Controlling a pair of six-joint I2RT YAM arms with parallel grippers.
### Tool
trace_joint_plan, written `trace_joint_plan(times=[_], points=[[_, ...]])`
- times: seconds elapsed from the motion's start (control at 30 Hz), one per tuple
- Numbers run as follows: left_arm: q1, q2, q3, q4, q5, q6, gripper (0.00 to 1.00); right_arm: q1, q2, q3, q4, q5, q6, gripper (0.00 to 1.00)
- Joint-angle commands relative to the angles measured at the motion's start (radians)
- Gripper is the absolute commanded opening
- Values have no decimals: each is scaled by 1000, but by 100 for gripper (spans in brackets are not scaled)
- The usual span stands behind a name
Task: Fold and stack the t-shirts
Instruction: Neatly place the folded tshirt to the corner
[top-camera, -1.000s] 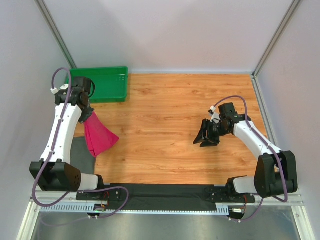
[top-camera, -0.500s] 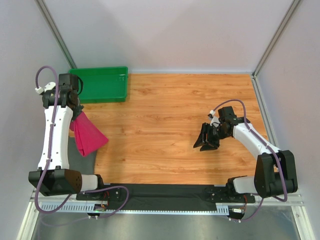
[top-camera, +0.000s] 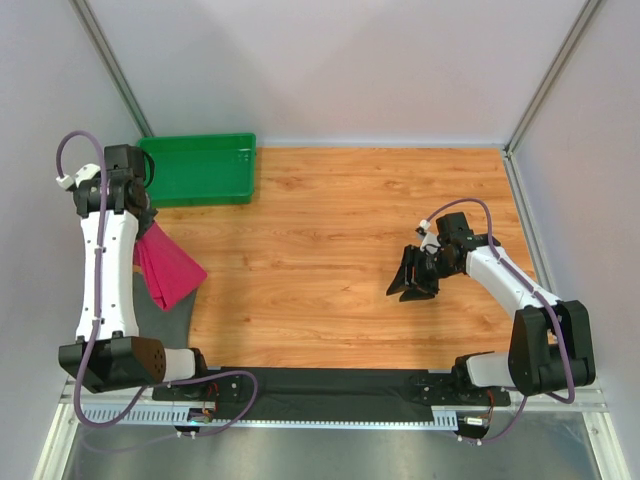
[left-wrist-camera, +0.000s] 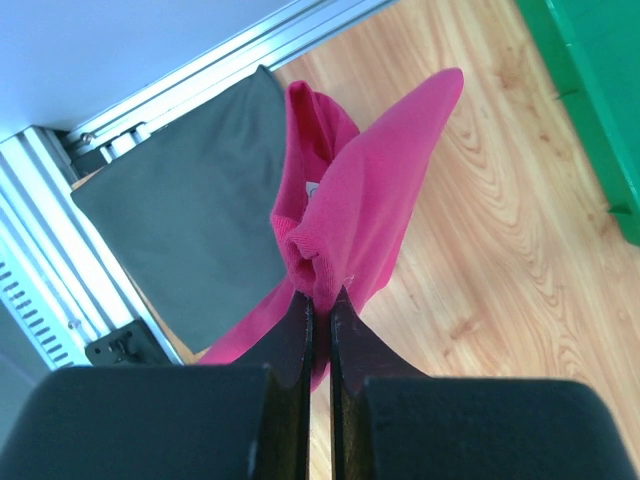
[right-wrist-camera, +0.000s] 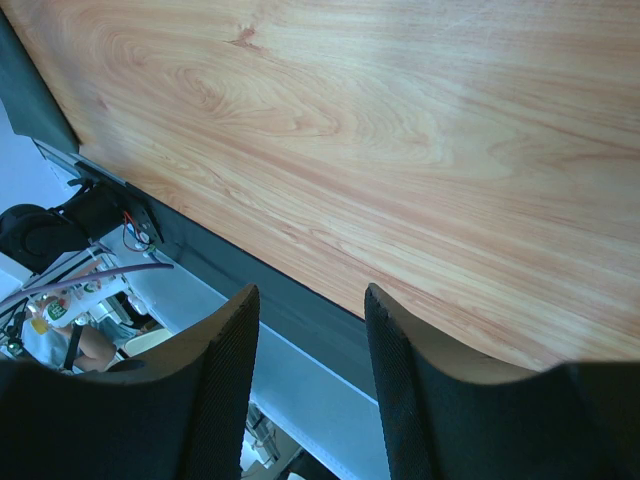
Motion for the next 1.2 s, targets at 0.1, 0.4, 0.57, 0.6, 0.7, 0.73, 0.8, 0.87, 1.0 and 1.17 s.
trace_joint_plan(times=[0.1,0.4,0.57,0.6,0.7,0.73,0.8,0.87,1.0,1.17], points=[[34,-76,-109,25,-41,36,0,8,2,2,28,-21,-12,48],[157,-211,-356,95,-49,86,0,8,28,13,12,-25,-31,48],[223,-244,-425,121,-44,120,0,23,51,18,11,-30,-34,48],[229,-257,-434,122,-41,120,0,28,59,22,9,-30,-35,48],[247,-273,-476,119,-44,110,0,37,70,25,6,-30,-38,48],[252,-290,-491,116,-52,99,0,39,71,25,5,-32,-37,48],[292,-315,-555,107,-64,64,0,42,81,25,5,-32,-40,48],[355,-356,-626,87,-90,7,0,52,90,27,-1,-33,-43,48],[392,-343,-663,-9,-235,-142,45,72,96,33,-14,-33,-49,49],[421,-340,-597,52,-222,-3,100,97,94,30,-23,-36,-54,49]])
